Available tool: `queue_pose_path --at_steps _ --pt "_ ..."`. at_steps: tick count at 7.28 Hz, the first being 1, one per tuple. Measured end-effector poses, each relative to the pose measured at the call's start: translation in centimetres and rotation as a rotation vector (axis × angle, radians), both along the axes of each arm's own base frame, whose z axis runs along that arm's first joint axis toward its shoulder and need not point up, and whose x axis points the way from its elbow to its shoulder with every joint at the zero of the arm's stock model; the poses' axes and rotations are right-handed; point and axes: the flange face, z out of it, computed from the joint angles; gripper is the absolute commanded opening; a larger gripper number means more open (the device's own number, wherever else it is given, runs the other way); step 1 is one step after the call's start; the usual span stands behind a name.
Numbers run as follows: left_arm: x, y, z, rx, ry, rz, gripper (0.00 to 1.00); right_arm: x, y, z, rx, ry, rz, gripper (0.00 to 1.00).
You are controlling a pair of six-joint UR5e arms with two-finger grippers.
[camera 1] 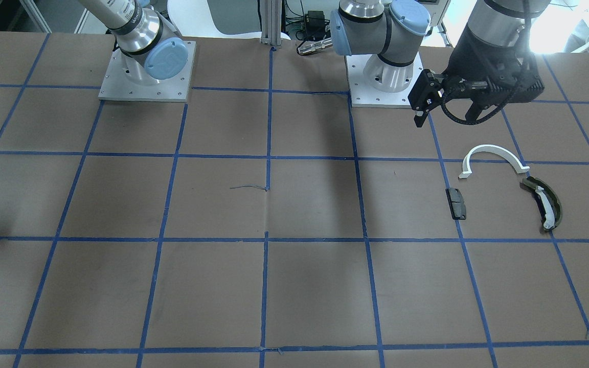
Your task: Place bearing gear from tray to pile
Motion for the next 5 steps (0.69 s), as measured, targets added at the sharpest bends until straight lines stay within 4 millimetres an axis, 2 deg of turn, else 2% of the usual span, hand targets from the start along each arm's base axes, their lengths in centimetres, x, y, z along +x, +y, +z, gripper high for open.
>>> queue_pose_path --at_steps 2,3,5 --pt "0.0 0.0 0.0 0.000 0.000 0.000 1.00 9.3 -3.8 4.1 -0.011 0.001 -0.114 0.00" --pt "0.0 0.0 0.0 0.000 0.000 0.000 1.00 14.4 -5.7 5.1 -0.021 -0.002 -0.168 0.00" --pt "0.0 0.0 -0.1 0.001 0.001 0.000 1.00 24.2 -8.4 5.9 -0.032 -0.019 -0.305 0.01"
